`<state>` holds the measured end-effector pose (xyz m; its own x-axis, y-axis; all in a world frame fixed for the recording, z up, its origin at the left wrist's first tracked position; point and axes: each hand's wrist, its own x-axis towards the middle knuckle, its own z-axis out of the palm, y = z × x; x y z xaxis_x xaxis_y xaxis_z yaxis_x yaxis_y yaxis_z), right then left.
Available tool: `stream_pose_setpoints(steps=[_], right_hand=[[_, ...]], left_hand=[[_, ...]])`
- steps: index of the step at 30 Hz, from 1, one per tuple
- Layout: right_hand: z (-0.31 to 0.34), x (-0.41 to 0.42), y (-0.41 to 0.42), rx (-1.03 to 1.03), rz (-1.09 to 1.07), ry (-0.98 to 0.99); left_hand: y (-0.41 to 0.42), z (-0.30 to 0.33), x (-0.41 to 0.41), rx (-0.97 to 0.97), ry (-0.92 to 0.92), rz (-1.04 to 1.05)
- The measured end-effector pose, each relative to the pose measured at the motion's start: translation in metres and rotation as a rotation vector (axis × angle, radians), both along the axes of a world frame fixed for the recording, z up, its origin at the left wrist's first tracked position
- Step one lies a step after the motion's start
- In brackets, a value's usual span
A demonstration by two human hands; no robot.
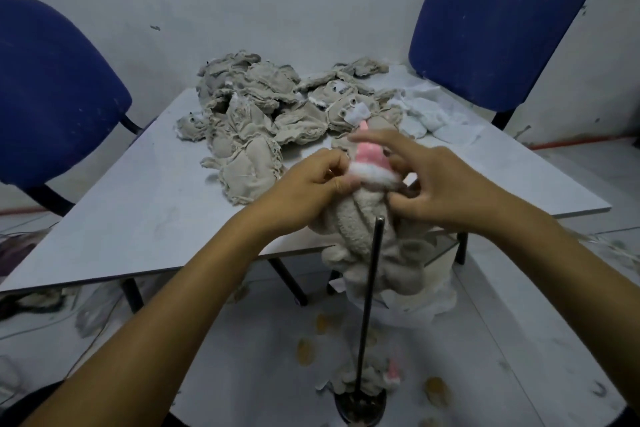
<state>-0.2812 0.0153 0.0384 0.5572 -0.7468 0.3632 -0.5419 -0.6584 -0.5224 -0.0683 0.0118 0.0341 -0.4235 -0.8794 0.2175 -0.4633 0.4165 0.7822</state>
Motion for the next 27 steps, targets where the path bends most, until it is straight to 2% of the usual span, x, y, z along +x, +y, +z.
stream_pose_setpoints(steps=[2,3,6,9,11,15,18,20,22,23,27], right_hand=[[-0.001,0.000,0.003,0.048,0.008,0.075],[-0.002,-0.001,0.004,0.052,0.021,0.035],[-0.005,-0.011,0.003,0.122,0.067,-0.118],[-0.009,-0.016,0.005,0.170,0.093,-0.058],[-0.014,-0.017,0.003,0.140,0.100,-0.133],[-0.018,-0.017,0.001,0.168,0.077,0.012],[-0.021,-0.014,0.002,0.144,0.083,-0.219],[-0.020,-0.014,0.002,0.096,0.031,-0.284],[-0.022,-0.012,0.004,0.090,0.006,-0.257],[-0.024,-0.011,0.005,0.101,0.017,-0.218],[-0.019,-0.015,0.004,0.201,0.021,0.095]], left_hand=[[0.002,-0.005,-0.003,-0.044,-0.155,0.001],[0.002,-0.005,-0.004,-0.060,-0.197,-0.008],[0.002,-0.002,-0.003,0.021,-0.059,-0.089],[0.004,-0.003,-0.003,0.029,-0.010,-0.123],[0.006,-0.006,-0.005,0.037,-0.008,-0.138],[0.007,-0.011,-0.004,-0.010,-0.062,-0.054],[0.009,-0.017,-0.005,-0.035,-0.054,-0.051],[0.008,-0.020,-0.003,-0.006,-0.153,-0.086],[0.008,-0.023,-0.001,-0.035,-0.247,-0.073],[0.009,-0.025,-0.001,-0.054,-0.226,-0.049],[0.008,-0.024,-0.002,-0.007,0.060,0.027]])
